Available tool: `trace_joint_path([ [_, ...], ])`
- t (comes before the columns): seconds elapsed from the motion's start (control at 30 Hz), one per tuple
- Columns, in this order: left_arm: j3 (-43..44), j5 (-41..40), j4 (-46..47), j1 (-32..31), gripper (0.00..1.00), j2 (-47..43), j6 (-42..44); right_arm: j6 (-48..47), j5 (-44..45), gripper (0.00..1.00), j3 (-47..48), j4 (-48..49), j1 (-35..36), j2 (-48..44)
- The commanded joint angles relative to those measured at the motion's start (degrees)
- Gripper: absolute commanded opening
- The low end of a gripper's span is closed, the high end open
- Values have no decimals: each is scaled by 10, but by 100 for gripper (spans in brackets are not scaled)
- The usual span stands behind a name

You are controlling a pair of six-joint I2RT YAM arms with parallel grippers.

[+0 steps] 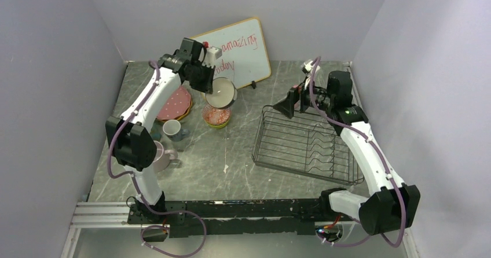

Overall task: Unload the mixed dishes from the dish rack
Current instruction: Place the bowl at the center of the board.

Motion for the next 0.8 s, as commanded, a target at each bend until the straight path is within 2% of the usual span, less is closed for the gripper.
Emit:
trace_joint_path([
  [0.0, 61, -7, -54, 25, 3, 30, 64, -142, 2, 99, -3, -90, -2, -31],
  [0.37, 141, -11, -120, 52, 3, 136, 88, -190, -19, 99, -39, -108, -3, -38],
  [0.77, 165, 0, -132, 55, 3, 191, 82, -199, -22, 99, -42, -119, -3, -29],
])
